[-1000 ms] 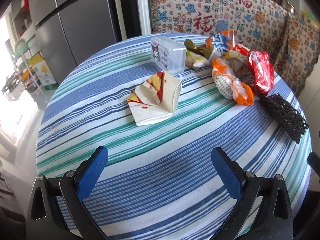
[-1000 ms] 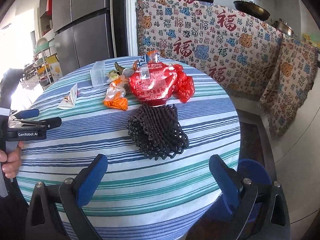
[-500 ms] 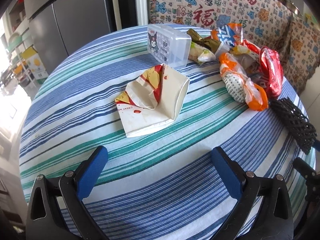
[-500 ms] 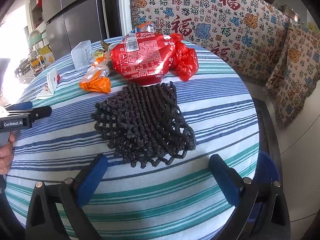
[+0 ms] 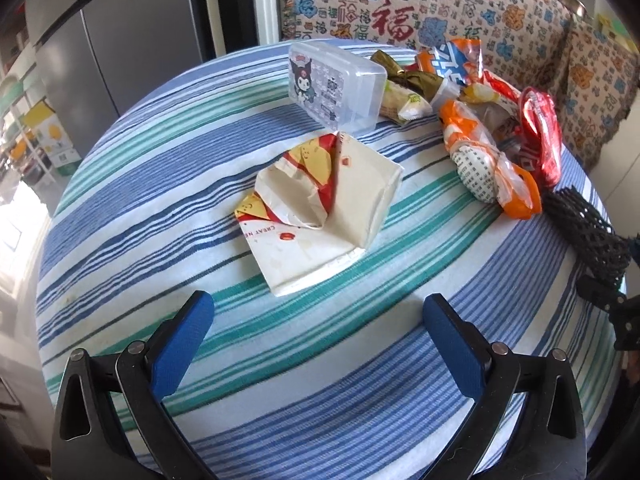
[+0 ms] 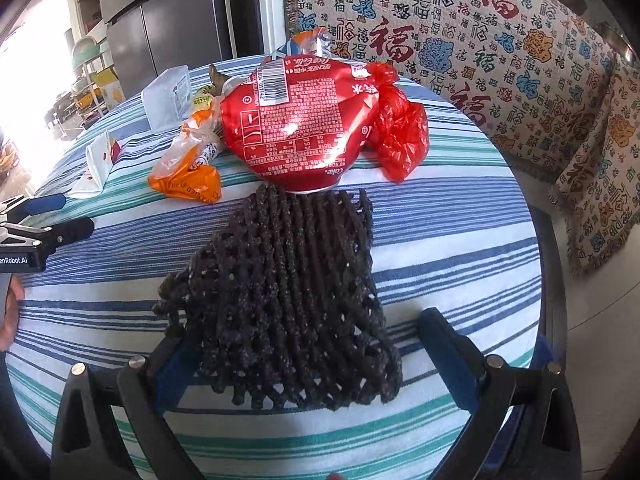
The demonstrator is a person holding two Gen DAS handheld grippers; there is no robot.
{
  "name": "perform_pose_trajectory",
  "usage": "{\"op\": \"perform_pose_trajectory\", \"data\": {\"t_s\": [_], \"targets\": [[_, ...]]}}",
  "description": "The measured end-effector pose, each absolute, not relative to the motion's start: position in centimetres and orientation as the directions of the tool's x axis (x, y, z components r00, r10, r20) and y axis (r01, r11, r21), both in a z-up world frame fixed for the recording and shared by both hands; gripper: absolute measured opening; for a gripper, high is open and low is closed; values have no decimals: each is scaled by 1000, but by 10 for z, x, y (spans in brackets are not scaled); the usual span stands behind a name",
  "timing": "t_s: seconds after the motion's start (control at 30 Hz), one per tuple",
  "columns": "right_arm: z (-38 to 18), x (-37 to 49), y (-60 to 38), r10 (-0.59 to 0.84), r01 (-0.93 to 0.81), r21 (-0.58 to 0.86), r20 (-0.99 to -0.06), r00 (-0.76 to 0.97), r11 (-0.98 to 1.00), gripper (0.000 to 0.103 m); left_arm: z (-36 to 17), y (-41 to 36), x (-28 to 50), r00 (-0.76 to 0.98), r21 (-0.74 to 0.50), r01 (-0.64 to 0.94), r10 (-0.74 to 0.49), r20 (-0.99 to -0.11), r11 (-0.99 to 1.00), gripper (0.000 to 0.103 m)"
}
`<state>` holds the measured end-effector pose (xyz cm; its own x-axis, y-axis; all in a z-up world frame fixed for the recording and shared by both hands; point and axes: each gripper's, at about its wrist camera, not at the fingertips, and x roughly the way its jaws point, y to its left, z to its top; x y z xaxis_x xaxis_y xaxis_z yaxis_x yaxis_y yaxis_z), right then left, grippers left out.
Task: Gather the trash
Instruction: 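Grasp the folded paper wrapper with the left tool while the right tool grasps the black mesh net, then carry both items to the blue wastebasket and open both tools to drop them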
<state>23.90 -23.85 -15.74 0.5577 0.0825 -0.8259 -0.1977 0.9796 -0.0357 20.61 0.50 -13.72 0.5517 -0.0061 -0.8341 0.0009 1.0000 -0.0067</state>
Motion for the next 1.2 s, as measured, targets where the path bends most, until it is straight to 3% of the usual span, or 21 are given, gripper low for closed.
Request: {"op": "perform_pose_trajectory", "data": {"t_s": [0.17,0.47,0.5,0.53,0.63,0.7,0.8,0.87,0.97,1.2], "targets": [[-159,247,-236,78,-185,-38,-813,577,982,103,-138,13,228,555,3,-49,29,-831,999,103],[-159,256,-233,82,-189,-36,-810,581,981,103,-139,-1,255,563,3,16,-7,-826,1000,103],[-159,255,-234,84,-191,-35,-810,580,981,103,-138,1,252,575,3,12,-4,-818,1000,96],[-158,254,-235,81,-186,-35,-810,580,982,103,-136,4,247,599,1,12,-6,-801,1000,78],[-158,249,-238,79,-176,-31,-808,584,984,103,-132,15,238,632,-85,24,-81,-770,996,72],[-156,247,-238,83,-182,-34,-794,602,983,93,-131,19,236,640,-126,31,-117,-759,991,70],[-152,245,-238,105,-197,-24,-780,617,980,61,-131,18,235,640,-142,51,-141,-755,989,68],[-149,245,-238,147,-207,21,-776,613,978,27,-131,14,231,641,-137,59,-143,-754,989,68],[-146,240,-235,141,-199,18,-767,626,980,21,-131,4,225,644,-117,76,-138,-753,990,68],[-135,227,-256,188,-171,104,-763,618,980,20,-128,-19,210,641,-117,121,-168,-749,986,68]]}}
